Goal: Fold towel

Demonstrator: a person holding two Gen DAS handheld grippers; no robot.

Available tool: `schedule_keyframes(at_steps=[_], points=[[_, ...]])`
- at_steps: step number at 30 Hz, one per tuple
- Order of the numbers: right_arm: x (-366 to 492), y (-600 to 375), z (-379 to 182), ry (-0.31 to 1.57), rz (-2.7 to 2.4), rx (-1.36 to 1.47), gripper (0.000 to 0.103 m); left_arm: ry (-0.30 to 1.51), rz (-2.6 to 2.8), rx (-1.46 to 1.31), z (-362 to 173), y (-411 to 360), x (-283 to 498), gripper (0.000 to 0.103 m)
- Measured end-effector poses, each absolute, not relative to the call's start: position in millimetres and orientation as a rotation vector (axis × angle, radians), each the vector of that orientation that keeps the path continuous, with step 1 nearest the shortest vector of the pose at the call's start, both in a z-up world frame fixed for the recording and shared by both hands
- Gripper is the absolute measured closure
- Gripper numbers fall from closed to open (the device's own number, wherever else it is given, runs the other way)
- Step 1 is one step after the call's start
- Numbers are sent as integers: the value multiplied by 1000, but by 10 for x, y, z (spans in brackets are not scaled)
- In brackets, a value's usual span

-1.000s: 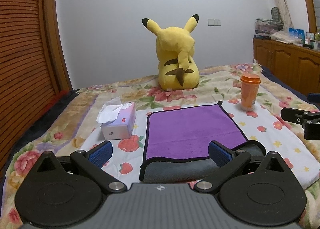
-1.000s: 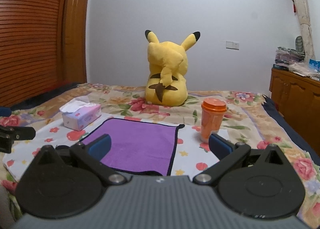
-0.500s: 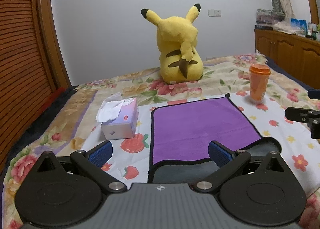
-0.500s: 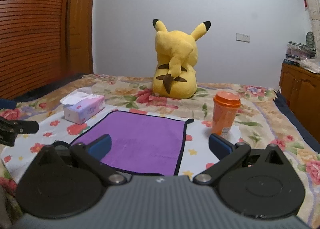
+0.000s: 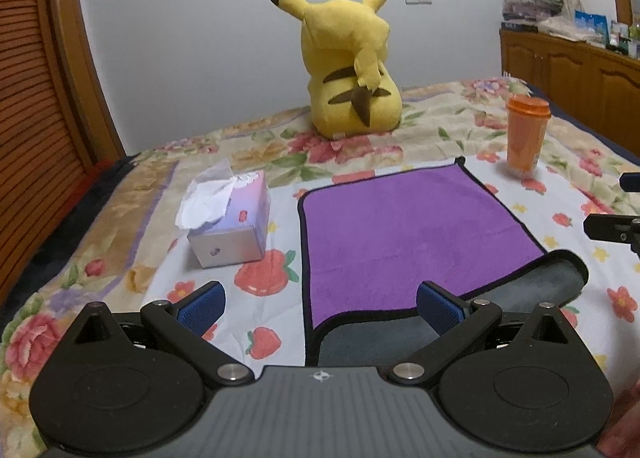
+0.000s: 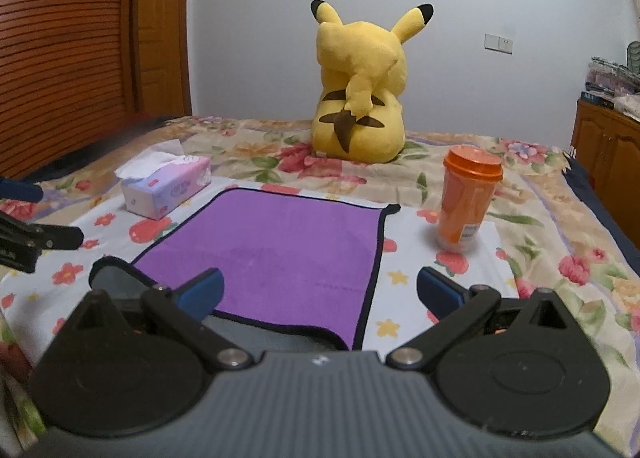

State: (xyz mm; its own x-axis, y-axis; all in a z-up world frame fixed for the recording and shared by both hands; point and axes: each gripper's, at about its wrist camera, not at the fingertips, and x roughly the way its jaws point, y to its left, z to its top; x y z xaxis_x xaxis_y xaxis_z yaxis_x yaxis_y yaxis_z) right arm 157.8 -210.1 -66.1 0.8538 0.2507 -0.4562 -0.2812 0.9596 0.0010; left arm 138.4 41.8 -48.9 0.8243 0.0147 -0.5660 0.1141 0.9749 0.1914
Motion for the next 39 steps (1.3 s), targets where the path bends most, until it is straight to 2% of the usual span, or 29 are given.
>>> schedule_keyframes(at_steps=[13, 15, 17, 18, 32, 39], points=[[1807, -2035, -829, 548, 299, -95, 1, 705, -79, 193, -717, 582, 1667, 0], [1844, -2032, -880, 577, 306, -95, 4, 723, -81, 185, -757, 600, 1706, 2], [1874, -2028, -924, 610, 317, -94, 13, 739, -83, 182, -791, 613, 1739, 3], [1877, -2029, -942, 623, 320, -91, 14, 748, -87, 177, -808, 620, 1756, 4], [1969, -2081, -1121, 753, 365, -39, 17, 843, -124, 128, -992, 683, 1836, 28], [2006, -2105, -1188, 813, 402, -2, 23, 876, -144, 127, -1061, 662, 1840, 46]])
